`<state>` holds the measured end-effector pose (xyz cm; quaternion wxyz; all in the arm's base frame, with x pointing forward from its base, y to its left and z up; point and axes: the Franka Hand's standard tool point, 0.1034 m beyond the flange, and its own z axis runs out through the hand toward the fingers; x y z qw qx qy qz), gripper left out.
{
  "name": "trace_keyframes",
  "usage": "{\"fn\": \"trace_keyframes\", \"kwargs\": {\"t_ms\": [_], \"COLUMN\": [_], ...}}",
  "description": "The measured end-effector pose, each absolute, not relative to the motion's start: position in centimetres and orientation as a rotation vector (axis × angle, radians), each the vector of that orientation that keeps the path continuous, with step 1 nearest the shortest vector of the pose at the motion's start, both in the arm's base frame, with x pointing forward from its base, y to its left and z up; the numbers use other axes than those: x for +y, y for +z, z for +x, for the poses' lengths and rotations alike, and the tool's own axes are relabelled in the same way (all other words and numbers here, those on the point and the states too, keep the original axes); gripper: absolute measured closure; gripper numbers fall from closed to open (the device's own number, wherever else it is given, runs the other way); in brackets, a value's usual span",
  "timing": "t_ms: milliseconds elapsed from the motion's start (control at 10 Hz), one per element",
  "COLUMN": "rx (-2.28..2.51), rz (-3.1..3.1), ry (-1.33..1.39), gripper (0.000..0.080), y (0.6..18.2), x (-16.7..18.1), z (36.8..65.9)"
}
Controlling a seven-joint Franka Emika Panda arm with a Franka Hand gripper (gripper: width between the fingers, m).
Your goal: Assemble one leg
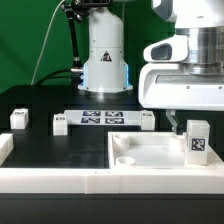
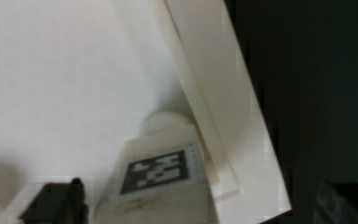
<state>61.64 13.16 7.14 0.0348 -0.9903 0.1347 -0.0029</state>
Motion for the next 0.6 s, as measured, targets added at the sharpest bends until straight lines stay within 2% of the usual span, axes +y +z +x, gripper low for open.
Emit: {"fn": "trace_keyframes", "kwargs": {"t_ms": [300,500,600], "rx": [0.266,0.266,0.265], "rz": [-3.06,-3.06,-3.06], "ry": [-0.002,-0.002,-0.002], "gripper": [0.0151,0.0178,0.035], "y": [7.15,7.14,7.13], "x": [12.51,12.5,12.51], "z": [61.86,61.85,61.85]}}
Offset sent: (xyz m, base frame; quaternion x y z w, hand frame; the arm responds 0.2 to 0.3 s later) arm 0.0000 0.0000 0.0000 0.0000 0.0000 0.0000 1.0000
